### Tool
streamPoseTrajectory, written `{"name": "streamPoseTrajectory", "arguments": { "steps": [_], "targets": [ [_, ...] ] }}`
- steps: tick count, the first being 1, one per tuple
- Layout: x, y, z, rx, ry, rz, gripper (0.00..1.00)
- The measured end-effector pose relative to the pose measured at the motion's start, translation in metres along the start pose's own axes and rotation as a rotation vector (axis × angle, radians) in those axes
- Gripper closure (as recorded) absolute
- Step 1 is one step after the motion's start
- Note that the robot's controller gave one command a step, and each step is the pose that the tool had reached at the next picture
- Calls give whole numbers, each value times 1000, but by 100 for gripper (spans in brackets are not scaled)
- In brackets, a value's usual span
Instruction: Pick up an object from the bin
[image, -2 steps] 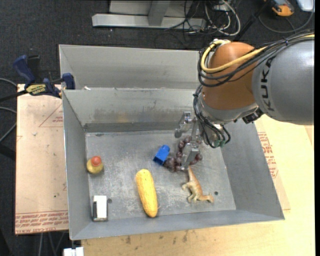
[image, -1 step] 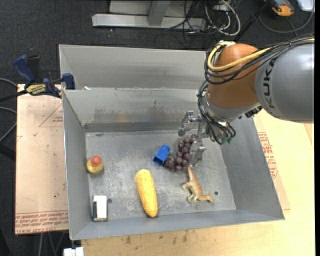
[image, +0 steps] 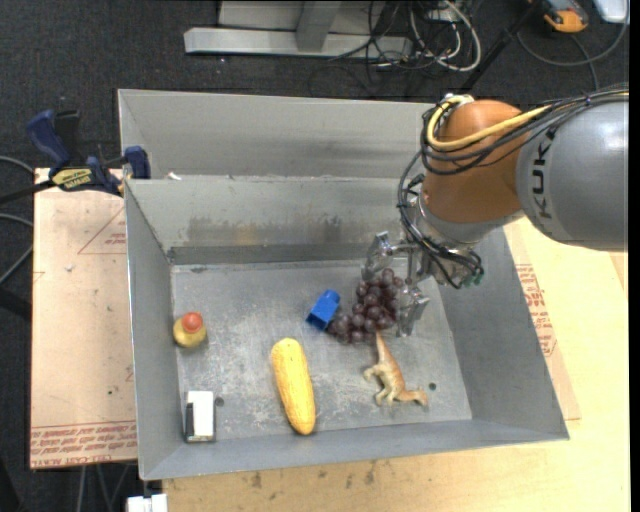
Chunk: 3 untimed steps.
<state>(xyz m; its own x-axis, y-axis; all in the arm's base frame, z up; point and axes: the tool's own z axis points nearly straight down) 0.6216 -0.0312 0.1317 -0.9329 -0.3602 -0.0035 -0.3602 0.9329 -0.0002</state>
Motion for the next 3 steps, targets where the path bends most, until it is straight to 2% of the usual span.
{"name": "streamPoseTrajectory", "arguments": {
  "steps": [1,2,3],
  "targets": [
    [-6,-6,7,0,0,-174,0],
    [-1,-13,44,-1,-2,-336,0],
    [-6,-16,53,3,-19,-549,100]
  ]
}}
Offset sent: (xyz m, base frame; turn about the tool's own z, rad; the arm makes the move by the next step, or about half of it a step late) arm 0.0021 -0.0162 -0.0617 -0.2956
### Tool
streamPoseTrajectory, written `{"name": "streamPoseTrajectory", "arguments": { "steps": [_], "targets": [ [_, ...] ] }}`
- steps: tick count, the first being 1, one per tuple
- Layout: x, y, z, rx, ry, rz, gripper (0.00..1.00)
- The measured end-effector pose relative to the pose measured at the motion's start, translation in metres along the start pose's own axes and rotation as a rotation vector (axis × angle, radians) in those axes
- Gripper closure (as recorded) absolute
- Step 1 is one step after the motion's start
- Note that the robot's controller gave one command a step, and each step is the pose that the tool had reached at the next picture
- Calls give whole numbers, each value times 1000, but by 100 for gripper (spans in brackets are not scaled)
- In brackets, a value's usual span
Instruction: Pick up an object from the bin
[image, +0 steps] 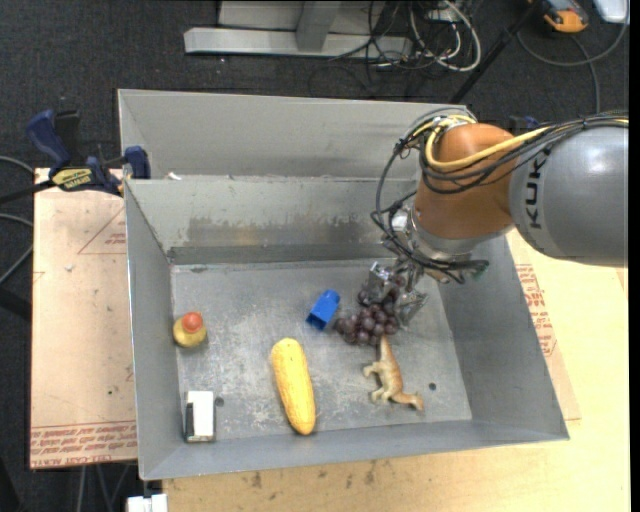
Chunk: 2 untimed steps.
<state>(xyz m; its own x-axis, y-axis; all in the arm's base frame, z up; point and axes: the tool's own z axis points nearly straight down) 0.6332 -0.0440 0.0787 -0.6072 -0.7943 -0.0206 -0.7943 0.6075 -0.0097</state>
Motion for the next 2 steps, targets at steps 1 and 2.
{"name": "streamPoseTrajectory", "arguments": {
  "steps": [1,2],
  "targets": [
    [0,0,0,0,0,0,100],
    [0,1,-3,-2,2,0,100]
  ]
}}
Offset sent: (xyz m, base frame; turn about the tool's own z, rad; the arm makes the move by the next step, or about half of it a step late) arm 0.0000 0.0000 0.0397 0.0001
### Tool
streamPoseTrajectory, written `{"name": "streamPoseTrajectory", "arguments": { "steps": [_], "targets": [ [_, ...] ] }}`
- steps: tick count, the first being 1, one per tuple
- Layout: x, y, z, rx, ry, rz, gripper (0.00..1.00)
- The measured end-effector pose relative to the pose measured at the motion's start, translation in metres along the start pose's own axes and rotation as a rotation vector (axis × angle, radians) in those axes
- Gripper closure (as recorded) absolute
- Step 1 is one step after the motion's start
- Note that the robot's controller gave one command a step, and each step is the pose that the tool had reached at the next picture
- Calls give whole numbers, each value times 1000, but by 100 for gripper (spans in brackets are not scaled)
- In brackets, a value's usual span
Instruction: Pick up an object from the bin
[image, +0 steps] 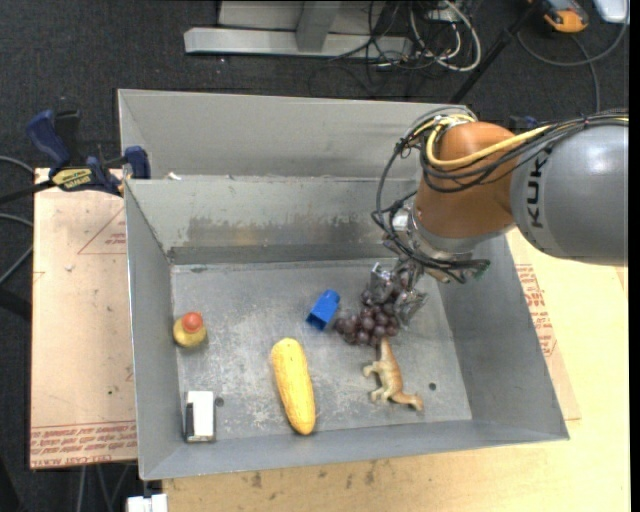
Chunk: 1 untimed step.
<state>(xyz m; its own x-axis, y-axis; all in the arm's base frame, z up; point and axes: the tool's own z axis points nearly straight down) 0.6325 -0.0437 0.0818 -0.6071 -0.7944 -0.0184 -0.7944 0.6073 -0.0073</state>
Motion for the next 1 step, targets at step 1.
{"name": "streamPoseTrajectory", "arguments": {
  "steps": [1],
  "targets": [
    [2,2,-13,-8,12,-1,100]
  ]
}}
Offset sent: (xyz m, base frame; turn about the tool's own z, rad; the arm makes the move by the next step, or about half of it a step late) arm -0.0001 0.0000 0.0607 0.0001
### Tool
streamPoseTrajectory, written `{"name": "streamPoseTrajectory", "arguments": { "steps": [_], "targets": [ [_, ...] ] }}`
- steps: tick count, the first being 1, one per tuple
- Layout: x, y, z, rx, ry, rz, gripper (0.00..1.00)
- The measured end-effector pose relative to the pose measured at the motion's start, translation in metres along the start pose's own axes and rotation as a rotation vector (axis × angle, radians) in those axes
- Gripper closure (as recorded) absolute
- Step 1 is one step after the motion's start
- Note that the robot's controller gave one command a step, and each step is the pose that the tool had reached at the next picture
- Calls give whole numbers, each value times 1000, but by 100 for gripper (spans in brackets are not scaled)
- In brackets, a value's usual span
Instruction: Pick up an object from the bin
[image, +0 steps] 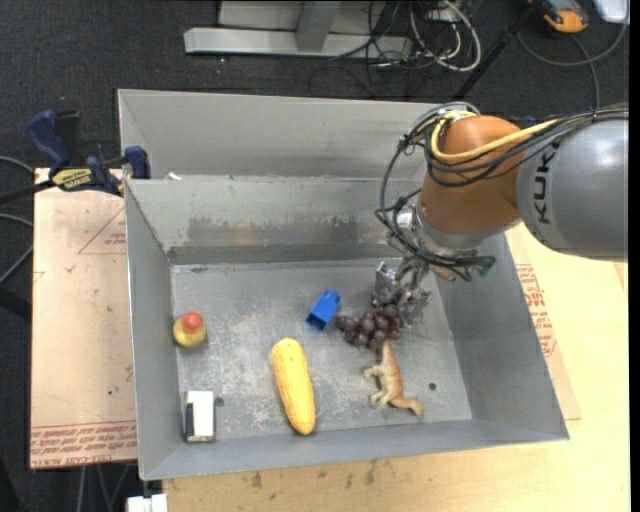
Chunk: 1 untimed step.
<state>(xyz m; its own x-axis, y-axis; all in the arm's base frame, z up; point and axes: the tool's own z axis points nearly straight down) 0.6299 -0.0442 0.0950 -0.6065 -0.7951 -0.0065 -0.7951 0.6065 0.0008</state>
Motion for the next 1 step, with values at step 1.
{"name": "streamPoseTrajectory", "arguments": {
  "steps": [1],
  "targets": [
    [0,0,-20,1,2,1,100]
  ]
}}
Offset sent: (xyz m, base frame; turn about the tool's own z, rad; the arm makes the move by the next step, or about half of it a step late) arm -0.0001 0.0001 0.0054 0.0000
